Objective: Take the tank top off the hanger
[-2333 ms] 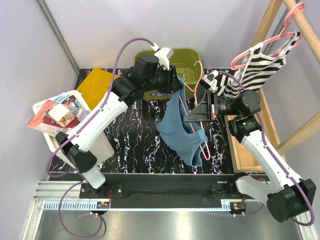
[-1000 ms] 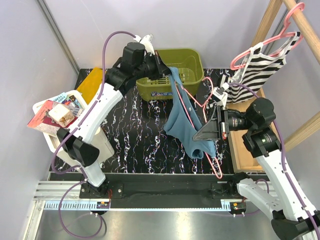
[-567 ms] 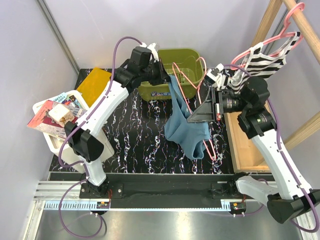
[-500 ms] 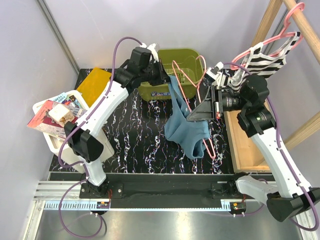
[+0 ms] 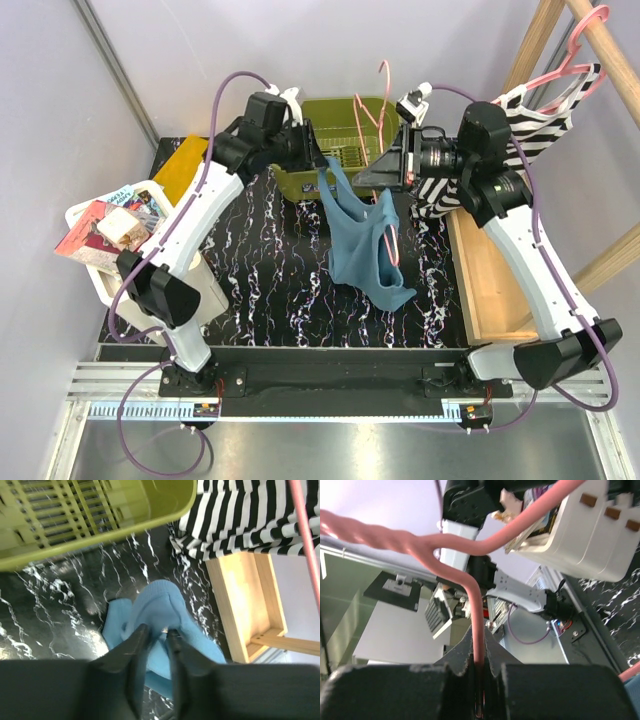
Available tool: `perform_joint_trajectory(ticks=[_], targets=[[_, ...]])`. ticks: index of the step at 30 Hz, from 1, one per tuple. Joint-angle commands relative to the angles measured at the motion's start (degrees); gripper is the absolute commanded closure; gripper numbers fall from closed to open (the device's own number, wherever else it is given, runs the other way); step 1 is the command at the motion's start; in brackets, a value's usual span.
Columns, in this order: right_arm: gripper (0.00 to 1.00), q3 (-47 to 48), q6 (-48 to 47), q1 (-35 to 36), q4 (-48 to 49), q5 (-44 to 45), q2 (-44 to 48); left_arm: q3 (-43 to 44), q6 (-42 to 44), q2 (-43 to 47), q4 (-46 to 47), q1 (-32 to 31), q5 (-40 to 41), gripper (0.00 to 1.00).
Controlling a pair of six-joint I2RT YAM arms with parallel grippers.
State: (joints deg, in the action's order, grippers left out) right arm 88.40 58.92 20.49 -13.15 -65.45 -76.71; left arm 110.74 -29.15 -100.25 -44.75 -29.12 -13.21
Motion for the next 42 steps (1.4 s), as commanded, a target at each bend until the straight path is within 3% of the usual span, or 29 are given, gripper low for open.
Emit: perform_joint_trajectory(ticks=[1,4,5,9,11,15,18,21,25,30,35,42], targets=[[1.00,4.9,-2.8,0.3,-3.1,6.4,-2.5,6.2,3.6,2.2,-0.9,0.5,0.8,0.58],[1.00,6.5,-2.2,0.3,-3.2,9.5,-6.8,9.4,4.7,2.4,-5.6,0.6,0.4,0.38],[1.00,7.0,-2.2,0.3,-3.4,10.3,-7.6,9.6,4.9,2.9,-6.7,0.6,0.3,0.24],[1.00,9.7,-3.5,0.4,-5.0,14.4,-11.1,-0.1,4.2,11.6,-7.8,0.5,-0.7,0.21],[1.00,10.6,-3.5,0.4,-5.5,15.5,-12.4,-5.2,4.1,15.9,-4.1,0.4,-4.9,0.21],[1.00,10.9,-3.7,0.3,-5.9,16.7,-12.9,-22.0,2.2,30.2,10.2,-3.3,-10.5,0.27],[1.00,10.9,-4.6,0.4,-6.6,17.7,-12.7,-33.3,0.5,38.4,21.3,-9.1,-8.5,0.27],[1.00,10.7,-9.1,0.4,-8.0,19.7,-12.0,-40.1,-1.7,42.8,26.4,-12.9,-4.5,0.28],[1.00,12.4,-19.2,0.3,-13.0,24.0,-11.8,-39.9,-3.2,42.1,28.0,-13.1,-4.5,0.29],[1.00,13.0,-17.3,0.5,-13.8,23.4,-12.2,-33.4,3.8,36.0,23.9,-13.2,-4.0,0.21],[1.00,12.9,-15.8,0.4,-13.7,23.0,-10.8,-27.4,10.2,28.9,17.0,-13.1,2.6,0.32],[1.00,9.1,-13.0,0.4,-12.6,23.3,-8.5,-25.7,8.2,23.7,20.9,-13.2,-3.2,0.37]])
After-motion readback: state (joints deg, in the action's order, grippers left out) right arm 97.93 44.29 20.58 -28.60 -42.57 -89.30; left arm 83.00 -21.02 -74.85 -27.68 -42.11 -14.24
